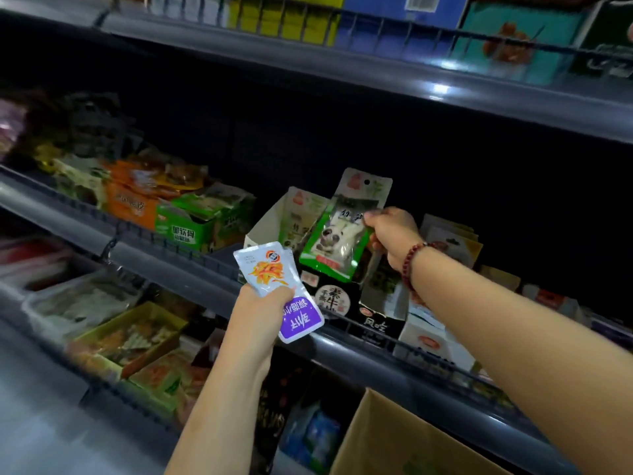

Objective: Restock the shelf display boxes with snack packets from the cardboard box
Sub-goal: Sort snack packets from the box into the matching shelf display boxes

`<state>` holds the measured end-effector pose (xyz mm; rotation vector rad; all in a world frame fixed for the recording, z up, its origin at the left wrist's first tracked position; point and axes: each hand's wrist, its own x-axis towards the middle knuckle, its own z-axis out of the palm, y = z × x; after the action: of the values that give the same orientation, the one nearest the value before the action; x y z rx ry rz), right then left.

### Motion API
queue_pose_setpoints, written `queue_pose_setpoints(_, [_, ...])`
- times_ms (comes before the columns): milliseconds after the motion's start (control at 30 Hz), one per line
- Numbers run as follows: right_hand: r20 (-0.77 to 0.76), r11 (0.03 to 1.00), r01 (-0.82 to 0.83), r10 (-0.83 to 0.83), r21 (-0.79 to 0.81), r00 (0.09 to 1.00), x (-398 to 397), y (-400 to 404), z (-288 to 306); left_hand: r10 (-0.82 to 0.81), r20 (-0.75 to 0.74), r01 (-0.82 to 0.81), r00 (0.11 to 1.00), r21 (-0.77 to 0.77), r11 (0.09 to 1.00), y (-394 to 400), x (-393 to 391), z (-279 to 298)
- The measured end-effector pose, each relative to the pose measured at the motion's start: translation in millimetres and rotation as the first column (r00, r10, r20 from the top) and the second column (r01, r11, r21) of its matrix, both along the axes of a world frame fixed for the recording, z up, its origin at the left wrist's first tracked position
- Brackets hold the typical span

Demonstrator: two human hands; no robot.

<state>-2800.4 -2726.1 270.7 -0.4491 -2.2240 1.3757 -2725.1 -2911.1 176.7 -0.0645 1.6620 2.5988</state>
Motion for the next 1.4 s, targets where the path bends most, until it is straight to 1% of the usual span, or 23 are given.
queue_pose_setpoints(100, [-0.084,0.999,0.035,-0.035,0.008,0.996,-29,-17,9,-0.031,0.002,0.031,1.0,-0.022,0.999,-14,-15,-15])
queue_pose_setpoints(200, [-0.13,0.998,0.054,-0.051,0.02,0.99,-55,-36,14,-0.037,-0.001,0.036,0.999,-0.017,0.999,-20,-26,-25])
queue_pose_setpoints(267, [-0.158,0.993,0.087,-0.074,0.074,0.985,-69,-46,15,-0.026,-0.015,0.026,1.0,-0.022,0.999,-20,-30,-27])
queue_pose_setpoints(333, [-0.179,0.978,0.119,-0.088,0.17,0.98,-79,-53,14,-0.04,-0.031,0.039,0.999,-0.017,0.999,-19,-30,-27])
queue_pose_setpoints(433, [-0.122,0.931,0.138,-0.102,0.338,0.987,-88,-61,16,-0.056,-0.049,0.057,0.997,0.013,0.998,-21,-30,-27])
queue_pose_setpoints(533, [-0.048,0.9,0.102,-0.09,0.423,0.995,-93,-65,14,-0.044,-0.061,0.047,0.997,0.043,0.998,-24,-30,-26])
queue_pose_setpoints(667, [0.114,0.86,0.072,-0.15,0.505,0.982,-94,-61,5,-0.05,-0.054,0.054,0.997,0.064,0.997,-24,-29,-24])
queue_pose_setpoints(767, [0.185,0.873,0.048,-0.156,0.486,0.97,-94,-53,0,-0.054,-0.055,0.057,0.997,0.067,0.996,-22,-27,-23])
queue_pose_setpoints(867, [0.174,0.89,0.064,-0.158,0.451,0.972,-94,-48,-2,-0.029,-0.071,0.033,0.997,0.053,0.998,-20,-26,-21])
queue_pose_setpoints(1033, [0.146,0.892,0.086,-0.166,0.444,0.975,-97,-47,-1,-0.057,-0.078,0.059,0.995,0.024,0.998,-18,-24,-18])
queue_pose_setpoints(1167, [0.133,0.901,0.13,-0.201,0.413,0.971,-99,-47,0,-0.069,-0.07,0.071,0.995,0.036,0.997,-16,-22,-17])
queue_pose_setpoints(1400, [0.182,0.886,0.14,-0.241,0.442,0.953,-101,-48,1,-0.082,-0.097,0.087,0.992,0.045,0.995,-12,-23,-17])
